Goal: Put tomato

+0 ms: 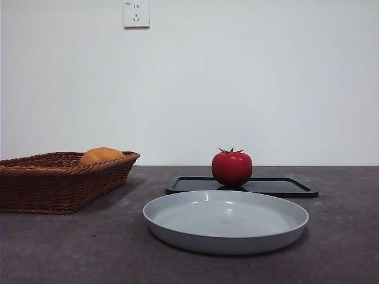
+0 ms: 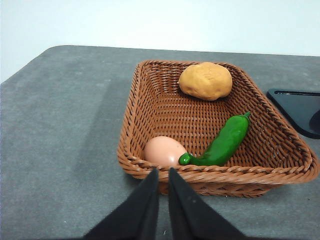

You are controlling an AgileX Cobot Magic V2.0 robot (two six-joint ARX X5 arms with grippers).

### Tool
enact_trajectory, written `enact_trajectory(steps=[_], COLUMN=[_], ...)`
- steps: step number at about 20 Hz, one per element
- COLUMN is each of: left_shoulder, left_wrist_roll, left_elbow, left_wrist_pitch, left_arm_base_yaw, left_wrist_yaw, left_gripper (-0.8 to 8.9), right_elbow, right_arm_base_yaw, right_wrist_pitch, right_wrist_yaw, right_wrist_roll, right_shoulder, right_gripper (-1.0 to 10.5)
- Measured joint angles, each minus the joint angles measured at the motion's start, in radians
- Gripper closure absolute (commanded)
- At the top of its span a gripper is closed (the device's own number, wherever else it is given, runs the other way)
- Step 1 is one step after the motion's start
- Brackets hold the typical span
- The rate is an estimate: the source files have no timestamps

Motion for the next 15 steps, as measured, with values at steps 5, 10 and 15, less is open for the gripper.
enact_trajectory(steps=[5, 10, 15], left_shoulder=[0.0, 0.0, 0.0], left_wrist_roll=[0.0, 0.0, 0.0], left_elbow=[0.0, 0.0, 0.0], left_wrist_pitch=[0.0, 0.0, 0.0], left_arm_base_yaw=[0.0, 0.0, 0.0], left_wrist_yaw=[0.0, 0.0, 0.0], left_gripper=[7.84, 7.84, 7.84], right_elbow=[0.0, 0.0, -0.061], right_arm_base_yaw=[0.0, 0.0, -0.11], right_wrist_pitch=[0.0, 0.0, 0.089], right_wrist_yaw=[0.0, 0.0, 0.001], right_wrist_roll=[0.0, 0.0, -0.028], right_shoulder=[0.0, 0.0, -0.06], right_gripper=[9.2, 9.2, 9.2])
